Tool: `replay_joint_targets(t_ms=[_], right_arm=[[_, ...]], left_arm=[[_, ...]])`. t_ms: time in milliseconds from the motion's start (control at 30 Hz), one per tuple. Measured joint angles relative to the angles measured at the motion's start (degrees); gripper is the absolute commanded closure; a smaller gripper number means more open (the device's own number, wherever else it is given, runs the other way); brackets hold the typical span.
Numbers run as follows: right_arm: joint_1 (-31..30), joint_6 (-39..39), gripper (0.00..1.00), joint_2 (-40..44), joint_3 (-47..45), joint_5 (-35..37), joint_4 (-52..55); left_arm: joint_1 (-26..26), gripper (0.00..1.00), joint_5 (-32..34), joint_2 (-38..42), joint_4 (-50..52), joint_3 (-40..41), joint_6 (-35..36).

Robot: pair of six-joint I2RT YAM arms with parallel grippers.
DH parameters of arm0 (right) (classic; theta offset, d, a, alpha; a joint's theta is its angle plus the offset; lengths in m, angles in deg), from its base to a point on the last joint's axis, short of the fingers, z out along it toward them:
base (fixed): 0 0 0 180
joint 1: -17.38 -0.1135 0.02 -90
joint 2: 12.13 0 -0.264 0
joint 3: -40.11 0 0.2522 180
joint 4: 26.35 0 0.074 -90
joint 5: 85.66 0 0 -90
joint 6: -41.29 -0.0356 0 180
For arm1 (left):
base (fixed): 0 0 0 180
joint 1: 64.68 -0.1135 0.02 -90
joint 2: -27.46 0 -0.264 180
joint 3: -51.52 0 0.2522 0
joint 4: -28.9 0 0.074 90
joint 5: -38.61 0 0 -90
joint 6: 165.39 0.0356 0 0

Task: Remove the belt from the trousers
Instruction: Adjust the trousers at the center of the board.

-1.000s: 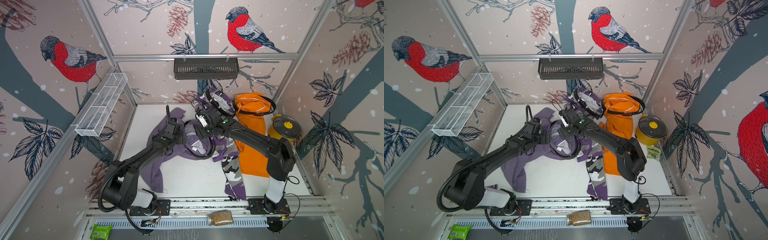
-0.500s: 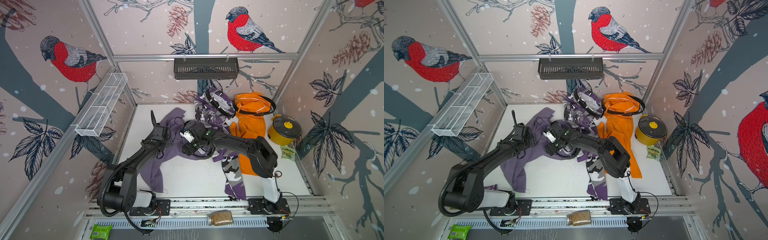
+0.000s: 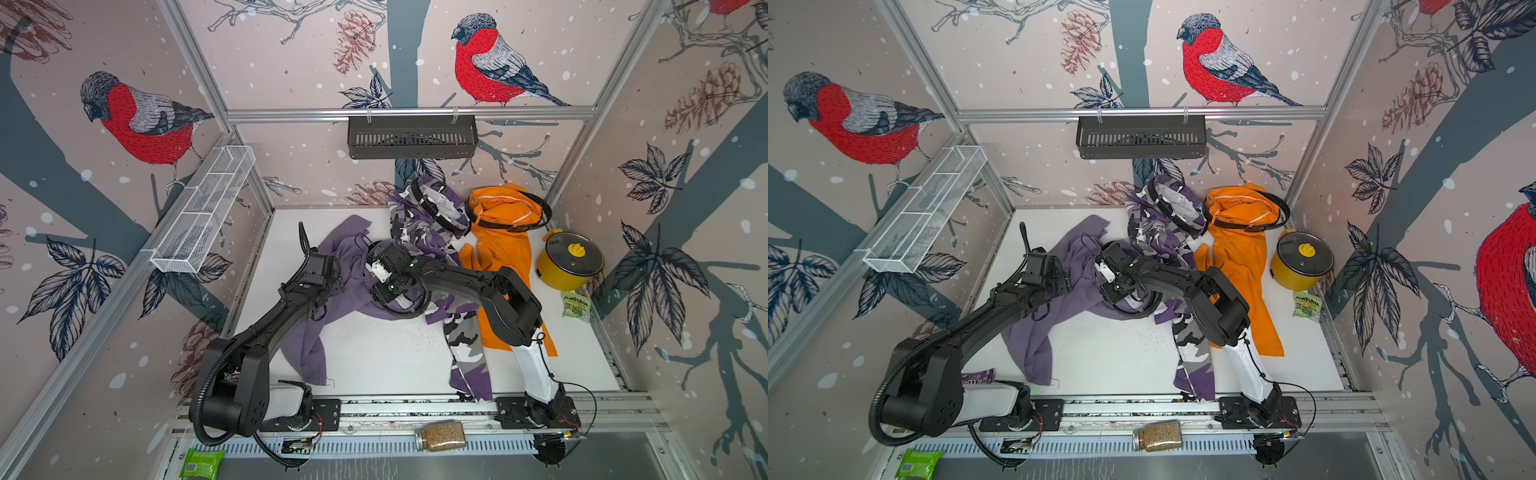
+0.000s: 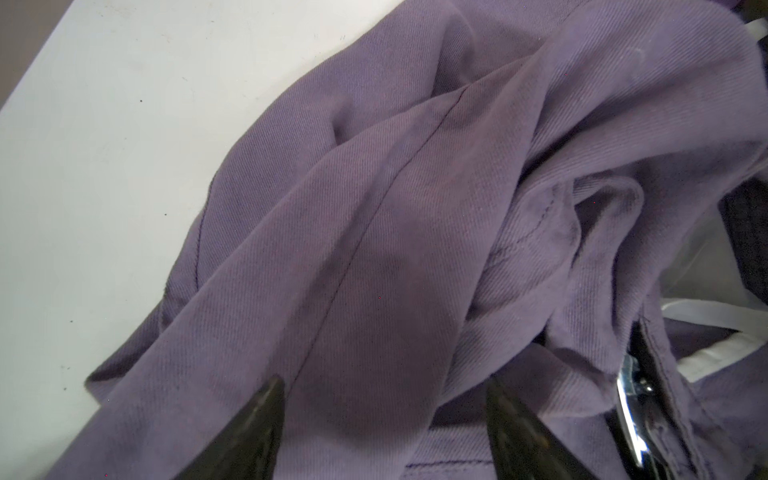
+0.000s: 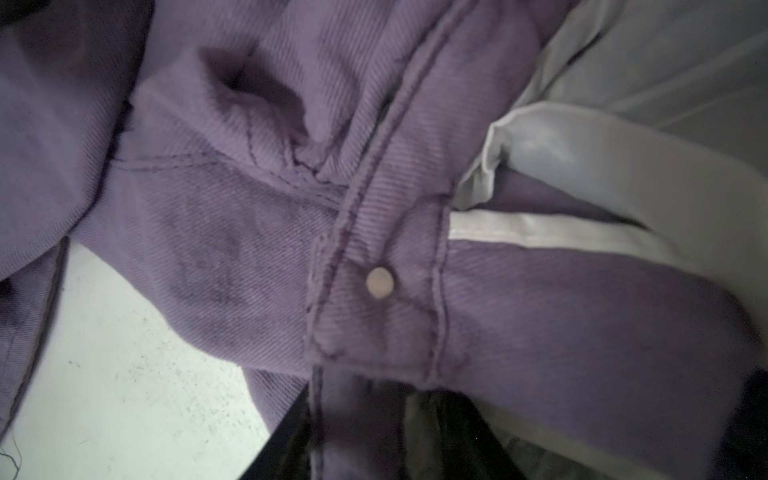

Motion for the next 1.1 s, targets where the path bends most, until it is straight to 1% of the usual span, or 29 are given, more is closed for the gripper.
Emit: replay_joint_targets(t_ms=[200, 333, 500, 667, 767, 800, 900, 1000, 1033, 1100], right_arm=[[1.4, 0.0, 0.57, -0.2, -0.7, -2.0, -1.7], [3.0, 0.0, 0.53, 2.6, -4.6, -3.2, -3.1], [4.9, 0.2, 0.52, 5.9, -9.5, -4.1, -4.3], [4.6, 1.8, 0.52, 5.8, -9.8, -4.0, -4.2], [3.3, 2.6, 0.53, 4.1, -7.4, -3.1, -3.7], [2.8, 3.3, 0.57, 3.1, -6.2, -2.9, -3.5], [1.7, 3.6, 0.78, 0.6, -3.4, -2.0, -3.1], [2.0, 3.5, 0.91, 0.3, -2.8, -2.1, -3.0], [2.2, 3.5, 0.93, 0.6, -3.0, -2.0, -3.0], [2.5, 3.5, 0.97, 1.7, -3.6, -1.9, -2.8]], left_arm=[[0.0, 0.27, 0.1, 0.0, 0.0, 0.0, 0.0], [0.0, 0.28, 0.4, -0.1, 0.1, 0.0, 0.1], [0.0, 0.29, 1.0, -0.6, 0.4, 0.1, 0.1], [0.0, 0.3, 0.7, -1.0, 0.5, 0.0, 0.1], [0.0, 0.29, -1.0, -1.4, 0.5, -0.3, 0.1], [0.0, 0.27, -1.9, -1.4, 0.4, -0.3, 0.2], [0.2, 0.2, -4.3, -1.6, -0.1, -0.3, 0.2], [0.8, 0.12, -6.9, -2.8, -1.0, -0.3, 0.5], [1.3, 0.09, -7.5, -3.3, -1.2, -0.3, 0.5], [2.8, 0.08, -8.8, -5.0, -1.9, -0.2, 0.5]])
